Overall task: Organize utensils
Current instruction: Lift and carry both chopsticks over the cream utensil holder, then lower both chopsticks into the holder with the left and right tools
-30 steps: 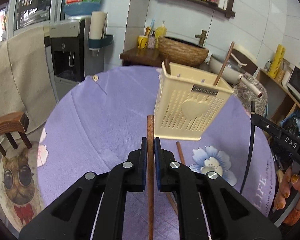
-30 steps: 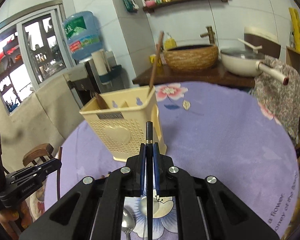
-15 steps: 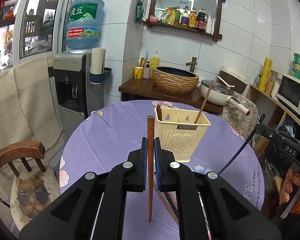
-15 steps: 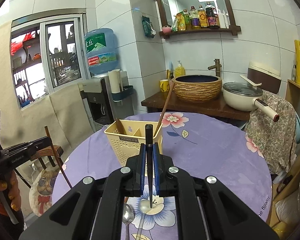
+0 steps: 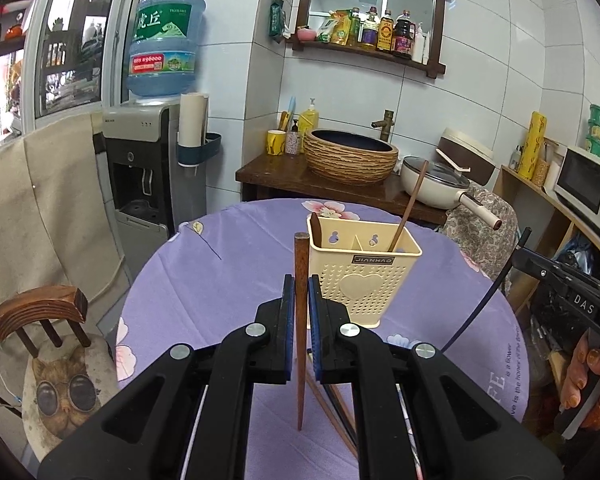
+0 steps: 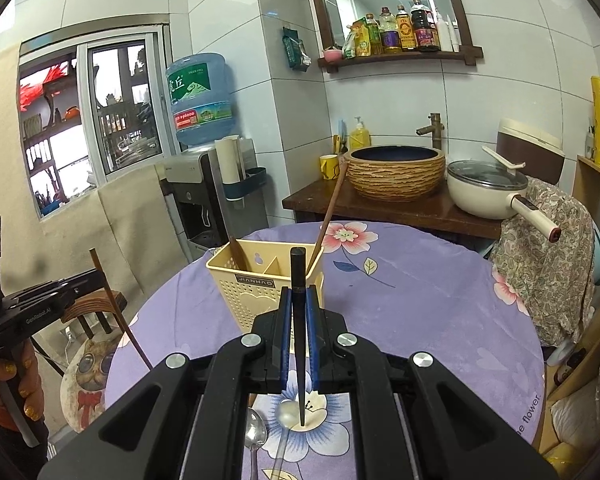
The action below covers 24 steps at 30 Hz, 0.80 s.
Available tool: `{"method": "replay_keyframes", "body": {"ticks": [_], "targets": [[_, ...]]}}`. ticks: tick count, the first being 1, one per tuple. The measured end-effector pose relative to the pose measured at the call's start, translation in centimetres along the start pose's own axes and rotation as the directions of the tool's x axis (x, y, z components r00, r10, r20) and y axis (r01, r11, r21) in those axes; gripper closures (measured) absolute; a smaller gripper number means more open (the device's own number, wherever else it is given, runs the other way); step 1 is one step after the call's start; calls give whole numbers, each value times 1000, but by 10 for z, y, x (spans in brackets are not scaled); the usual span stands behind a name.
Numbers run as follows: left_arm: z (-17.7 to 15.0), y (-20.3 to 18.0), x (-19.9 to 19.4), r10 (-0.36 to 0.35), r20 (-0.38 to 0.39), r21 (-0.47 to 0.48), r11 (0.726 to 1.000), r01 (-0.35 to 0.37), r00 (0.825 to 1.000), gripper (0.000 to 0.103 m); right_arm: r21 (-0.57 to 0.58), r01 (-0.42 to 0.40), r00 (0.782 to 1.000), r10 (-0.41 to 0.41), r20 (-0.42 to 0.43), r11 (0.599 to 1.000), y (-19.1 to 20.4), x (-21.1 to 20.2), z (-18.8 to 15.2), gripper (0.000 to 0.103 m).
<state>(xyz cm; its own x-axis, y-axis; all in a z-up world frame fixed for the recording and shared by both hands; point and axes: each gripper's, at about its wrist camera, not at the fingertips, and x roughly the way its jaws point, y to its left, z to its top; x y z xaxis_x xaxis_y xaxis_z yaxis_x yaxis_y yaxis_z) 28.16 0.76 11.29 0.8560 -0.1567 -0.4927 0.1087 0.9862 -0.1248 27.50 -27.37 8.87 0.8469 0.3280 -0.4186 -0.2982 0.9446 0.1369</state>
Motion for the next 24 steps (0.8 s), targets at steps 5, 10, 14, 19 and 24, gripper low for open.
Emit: {"method": "replay_keyframes", "body": {"ticks": [5,10,14,19,24], "targets": [[19,2,4,-18,-3,-16,1000,18,1000,96,17,-43,999,43,-8,999,-2,1,14,96],[59,-6,-3,-72,13,-20,997,73,997,96,13,-84,996,84,24,996,0,-6,51,96],[105,-14,-15,-94,64,-40,995,96,994,96,1,-82,993,82,79,997,6,-15,93,96],[163,-31,-20,-83,122,-52,995,90,989,96,58,-73,991,66,118,996,4,-10,146,96],[201,-41,-4,-45,157,-79,995,58,987,96,84,-21,989,9,148,996,1,6,167,96]]}}
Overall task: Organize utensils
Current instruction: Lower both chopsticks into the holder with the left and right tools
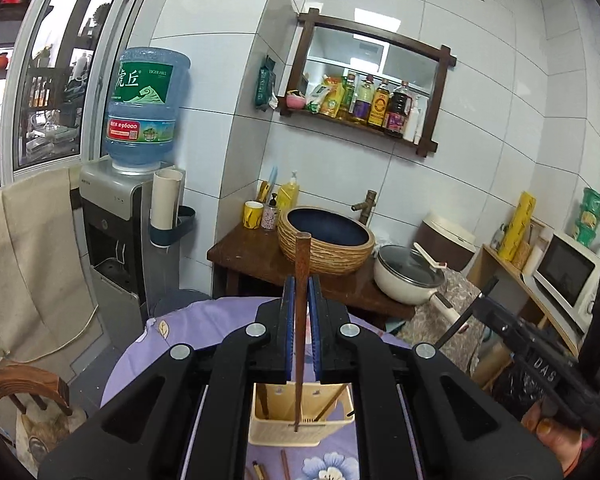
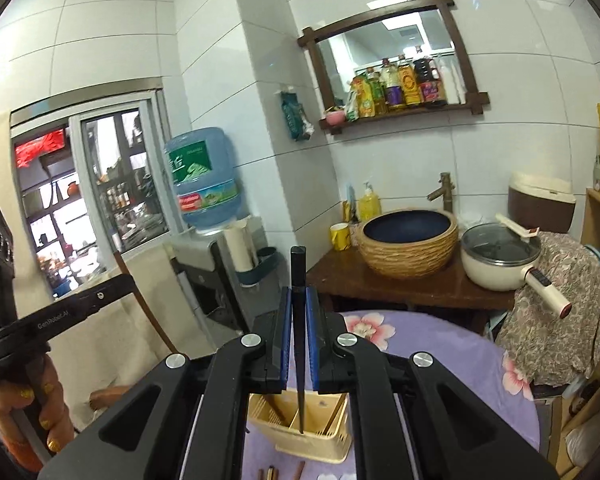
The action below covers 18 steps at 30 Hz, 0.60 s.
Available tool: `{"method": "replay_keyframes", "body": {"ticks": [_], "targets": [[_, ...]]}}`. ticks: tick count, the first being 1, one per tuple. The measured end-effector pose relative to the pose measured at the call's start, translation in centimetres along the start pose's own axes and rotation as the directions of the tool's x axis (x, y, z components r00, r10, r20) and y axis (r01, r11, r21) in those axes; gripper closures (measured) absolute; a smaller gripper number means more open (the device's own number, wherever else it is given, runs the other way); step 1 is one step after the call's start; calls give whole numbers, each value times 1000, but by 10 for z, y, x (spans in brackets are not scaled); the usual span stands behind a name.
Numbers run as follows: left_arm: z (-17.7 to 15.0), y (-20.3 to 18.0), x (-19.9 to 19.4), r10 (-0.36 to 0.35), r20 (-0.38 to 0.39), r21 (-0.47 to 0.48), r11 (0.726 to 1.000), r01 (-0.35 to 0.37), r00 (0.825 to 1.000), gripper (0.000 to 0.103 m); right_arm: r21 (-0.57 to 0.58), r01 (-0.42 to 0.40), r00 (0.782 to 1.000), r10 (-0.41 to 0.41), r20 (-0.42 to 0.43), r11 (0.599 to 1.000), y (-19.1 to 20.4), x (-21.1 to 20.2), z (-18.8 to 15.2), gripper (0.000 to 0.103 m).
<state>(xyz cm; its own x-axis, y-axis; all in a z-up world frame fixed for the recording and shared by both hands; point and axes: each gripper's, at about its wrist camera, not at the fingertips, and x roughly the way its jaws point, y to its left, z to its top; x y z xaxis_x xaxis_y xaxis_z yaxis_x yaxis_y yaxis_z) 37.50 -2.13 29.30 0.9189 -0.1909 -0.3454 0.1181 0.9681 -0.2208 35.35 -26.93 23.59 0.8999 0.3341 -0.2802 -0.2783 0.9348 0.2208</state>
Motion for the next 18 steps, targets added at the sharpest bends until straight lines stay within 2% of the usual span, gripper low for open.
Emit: {"method": "replay_keyframes", "body": {"ticks": [3,6,11,18], "targets": [[-1,0,17,21,-2,1,1000,-21,1000,96,0,29,1000,-29,-8,1000,-4,17,-9,96],[-17,5,44,38,-34,-10,999,-38,999,96,-2,44,999,-44,-22,999,-9,37,-31,96],[-63,19,90,47,-126,-33,998,-52,991,96,-14,53,996,-53,-75,999,-12,62,-62,96],[-113,29,123,58,-211,-24,998,-65,976,96,-21,68,988,-70,-135,997,-17,81,-96,96]]}}
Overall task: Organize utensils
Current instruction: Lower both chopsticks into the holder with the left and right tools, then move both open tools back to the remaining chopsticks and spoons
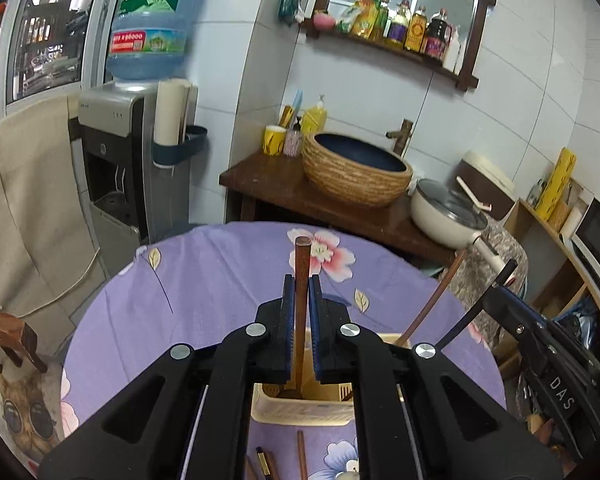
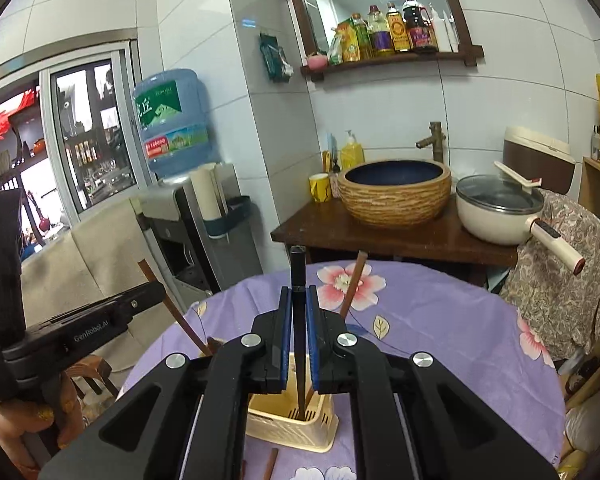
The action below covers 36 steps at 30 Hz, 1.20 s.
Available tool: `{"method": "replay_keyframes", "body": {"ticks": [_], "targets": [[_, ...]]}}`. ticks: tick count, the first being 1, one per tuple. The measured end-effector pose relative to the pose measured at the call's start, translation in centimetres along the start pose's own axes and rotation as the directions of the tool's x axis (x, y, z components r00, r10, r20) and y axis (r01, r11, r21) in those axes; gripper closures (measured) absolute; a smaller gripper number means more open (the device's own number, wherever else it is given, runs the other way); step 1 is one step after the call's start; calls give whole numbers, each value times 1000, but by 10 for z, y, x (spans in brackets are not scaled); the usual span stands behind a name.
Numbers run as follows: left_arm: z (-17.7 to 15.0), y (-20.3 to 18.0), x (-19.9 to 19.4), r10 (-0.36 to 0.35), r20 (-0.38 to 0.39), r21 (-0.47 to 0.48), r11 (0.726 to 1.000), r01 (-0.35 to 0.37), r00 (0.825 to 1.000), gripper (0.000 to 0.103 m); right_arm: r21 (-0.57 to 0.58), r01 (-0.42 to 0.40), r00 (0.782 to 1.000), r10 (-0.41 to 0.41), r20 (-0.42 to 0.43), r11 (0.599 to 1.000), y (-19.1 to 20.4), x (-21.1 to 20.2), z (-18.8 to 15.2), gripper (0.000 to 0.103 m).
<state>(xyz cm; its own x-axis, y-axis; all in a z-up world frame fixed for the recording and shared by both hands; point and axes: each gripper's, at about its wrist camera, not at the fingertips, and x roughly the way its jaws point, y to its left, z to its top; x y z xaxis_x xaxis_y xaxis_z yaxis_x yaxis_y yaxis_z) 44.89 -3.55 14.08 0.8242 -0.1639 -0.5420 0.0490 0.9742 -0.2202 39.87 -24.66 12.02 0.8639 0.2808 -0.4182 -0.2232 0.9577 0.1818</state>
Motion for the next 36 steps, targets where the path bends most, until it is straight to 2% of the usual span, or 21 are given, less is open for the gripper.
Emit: {"method": "replay_keyframes", "body": {"ticks": [4,12,14,15,16,17,20,22,23,28,34,36], "targets": [[-16,2,13,7,-27,5,1000,-7,1000,96,16,3,1000,-3,-25,1000,-6,8,-8,96],[-29,10,24,14,-53,-5,1000,-14,999,95,20,13,1000,-13,4,1000,-13,7,-13,95],[-31,9,21,11,-49,-3,1000,-11,999,85,20,6,1000,-6,10,1000,-15,5,-13,87],[-33,10,17,4,-38,-4,1000,-4,999,67,18,8,1000,-9,18,1000,-15,3,-14,84],[-34,10,12,-5,-25,-10,1000,4,1000,46,15,9,1000,-10,23,1000,-16,1,-15,72],[-37,11,6,-16,-3,-17,1000,16,1000,38,10,10,999,-10,36,1000,-16,-3,-17,61],[-48,14,-12,-19,41,-11,1000,20,999,29,-19,17,998,-16,62,1000,-15,-16,-28,56],[-61,17,-20,-22,39,0,1000,22,999,17,-34,9,999,-7,53,999,-15,-21,-40,49],[-72,21,-25,-26,34,1,1000,26,999,16,-43,-3,999,4,34,999,-14,-23,-48,45],[-122,37,-30,0,-32,18,1000,1,999,12,-102,-39,996,31,-84,994,-6,-22,-93,42],[-184,60,-25,104,-114,48,994,-99,988,12,-145,2,977,-33,-210,989,-5,-11,-150,42],[-201,64,-23,120,-146,64,992,-112,982,12,-167,11,968,-53,-246,986,-3,-8,-167,42]]}}
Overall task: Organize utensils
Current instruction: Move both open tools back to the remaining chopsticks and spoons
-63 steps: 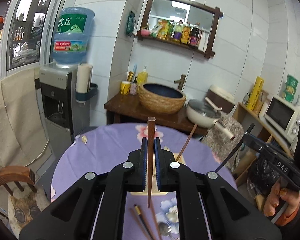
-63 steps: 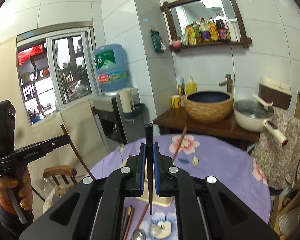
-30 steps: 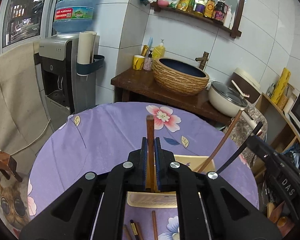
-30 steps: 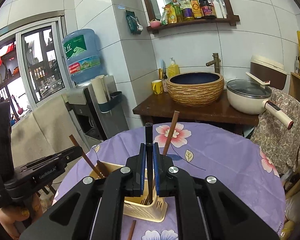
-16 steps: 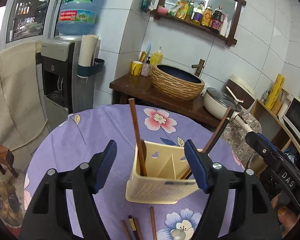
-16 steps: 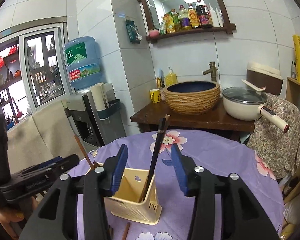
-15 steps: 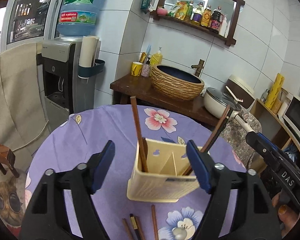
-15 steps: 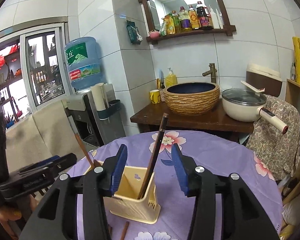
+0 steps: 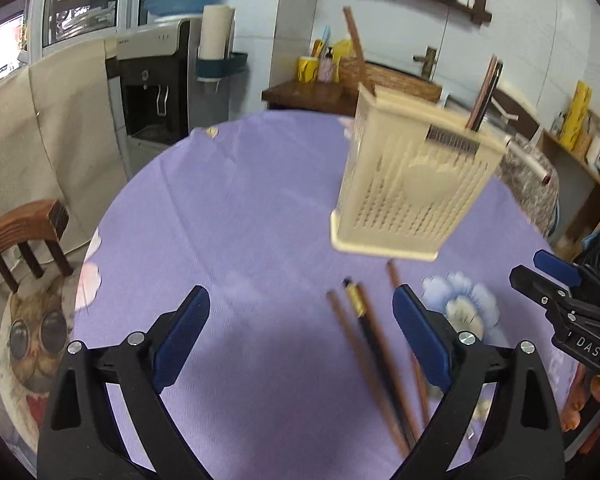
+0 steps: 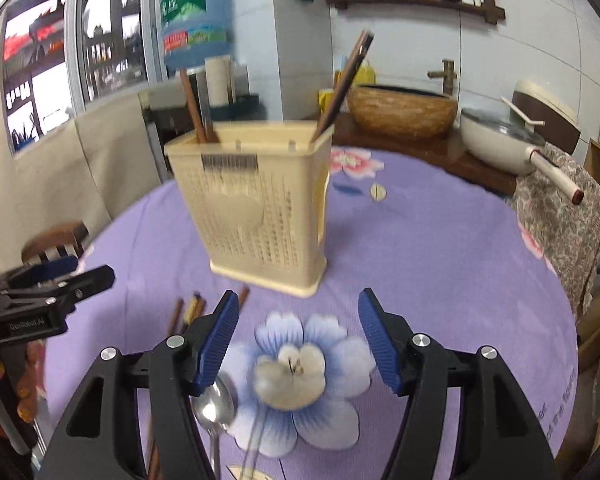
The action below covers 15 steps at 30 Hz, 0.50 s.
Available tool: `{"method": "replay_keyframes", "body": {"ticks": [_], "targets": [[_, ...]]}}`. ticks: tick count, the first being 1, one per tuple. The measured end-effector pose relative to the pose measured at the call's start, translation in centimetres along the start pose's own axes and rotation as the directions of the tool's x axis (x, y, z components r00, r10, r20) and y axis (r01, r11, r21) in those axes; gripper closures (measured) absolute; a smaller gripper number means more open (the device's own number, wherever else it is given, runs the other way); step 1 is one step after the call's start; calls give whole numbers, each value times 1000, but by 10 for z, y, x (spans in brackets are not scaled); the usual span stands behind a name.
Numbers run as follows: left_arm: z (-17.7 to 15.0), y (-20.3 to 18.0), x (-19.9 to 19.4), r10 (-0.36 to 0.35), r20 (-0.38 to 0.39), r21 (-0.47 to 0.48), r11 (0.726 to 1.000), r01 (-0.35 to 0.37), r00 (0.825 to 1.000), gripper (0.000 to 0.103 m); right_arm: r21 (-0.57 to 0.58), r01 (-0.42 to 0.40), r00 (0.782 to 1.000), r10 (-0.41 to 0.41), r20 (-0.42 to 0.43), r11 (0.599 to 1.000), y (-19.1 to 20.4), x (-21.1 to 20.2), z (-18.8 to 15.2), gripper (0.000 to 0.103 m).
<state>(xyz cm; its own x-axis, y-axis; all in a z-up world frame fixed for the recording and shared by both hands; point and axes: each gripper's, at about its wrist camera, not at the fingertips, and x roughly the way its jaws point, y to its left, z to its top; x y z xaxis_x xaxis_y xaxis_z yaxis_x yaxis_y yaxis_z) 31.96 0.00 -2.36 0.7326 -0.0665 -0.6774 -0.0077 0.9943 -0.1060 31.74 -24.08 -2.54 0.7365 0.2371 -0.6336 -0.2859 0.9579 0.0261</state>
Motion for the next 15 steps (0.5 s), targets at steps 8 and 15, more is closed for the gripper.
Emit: {"method": "replay_keyframes", "body": {"ticks": [8,15], "targets": [[-33,11,-2,36,-36,5,999,-36,999,12,-22,-2,995,0,-98,1000,9,12,-37,42],[-44,16,-12,38,-32,-23,999,-39,999,12,-62,-4,987,-6,-163,998,16,25,-49,46]]}}
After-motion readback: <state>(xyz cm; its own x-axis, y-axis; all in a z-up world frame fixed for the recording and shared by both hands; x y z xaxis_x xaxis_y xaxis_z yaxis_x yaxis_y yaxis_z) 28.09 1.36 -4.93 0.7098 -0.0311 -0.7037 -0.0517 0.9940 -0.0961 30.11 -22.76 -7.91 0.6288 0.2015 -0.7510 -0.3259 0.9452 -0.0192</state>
